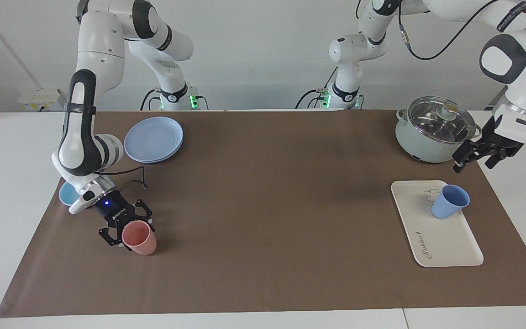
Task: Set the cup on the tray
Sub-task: 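Lower the blue cup onto the white tray with the left gripper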
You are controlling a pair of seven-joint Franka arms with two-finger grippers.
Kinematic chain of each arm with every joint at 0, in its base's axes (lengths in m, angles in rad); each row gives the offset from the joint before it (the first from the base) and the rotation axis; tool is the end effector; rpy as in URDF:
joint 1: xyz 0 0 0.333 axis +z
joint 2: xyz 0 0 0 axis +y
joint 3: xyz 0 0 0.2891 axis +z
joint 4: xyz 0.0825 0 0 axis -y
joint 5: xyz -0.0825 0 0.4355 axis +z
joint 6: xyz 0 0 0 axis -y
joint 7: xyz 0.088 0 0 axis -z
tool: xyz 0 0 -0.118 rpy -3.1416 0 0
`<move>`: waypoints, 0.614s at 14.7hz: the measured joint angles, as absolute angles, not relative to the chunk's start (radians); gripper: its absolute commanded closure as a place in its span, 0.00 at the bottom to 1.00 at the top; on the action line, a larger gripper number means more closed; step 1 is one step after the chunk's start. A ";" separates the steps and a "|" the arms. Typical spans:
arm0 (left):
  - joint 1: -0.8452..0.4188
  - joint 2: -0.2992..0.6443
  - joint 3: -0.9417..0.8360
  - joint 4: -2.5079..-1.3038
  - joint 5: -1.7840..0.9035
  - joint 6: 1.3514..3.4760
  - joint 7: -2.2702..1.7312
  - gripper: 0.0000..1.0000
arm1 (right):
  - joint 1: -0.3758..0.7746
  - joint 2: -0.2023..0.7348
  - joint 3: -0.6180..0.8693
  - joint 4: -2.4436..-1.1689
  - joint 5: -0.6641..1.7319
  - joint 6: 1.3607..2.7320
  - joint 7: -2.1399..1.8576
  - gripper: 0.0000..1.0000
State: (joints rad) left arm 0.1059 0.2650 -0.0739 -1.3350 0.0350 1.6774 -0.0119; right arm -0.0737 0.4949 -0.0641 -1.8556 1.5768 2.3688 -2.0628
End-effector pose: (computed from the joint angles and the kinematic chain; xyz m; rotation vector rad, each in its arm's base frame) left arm 0.6891 0.0318 0.5497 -3.1220 -0.0700 -0.1217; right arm 0.6778 -0.0733 0.1983 -2.2755 -0.8351 -1.2279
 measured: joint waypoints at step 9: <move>-0.006 0.132 -0.076 -1.379 0.042 1.480 -0.077 0.00 | -0.072 0.467 -0.061 -1.897 1.580 2.360 -2.099 1.00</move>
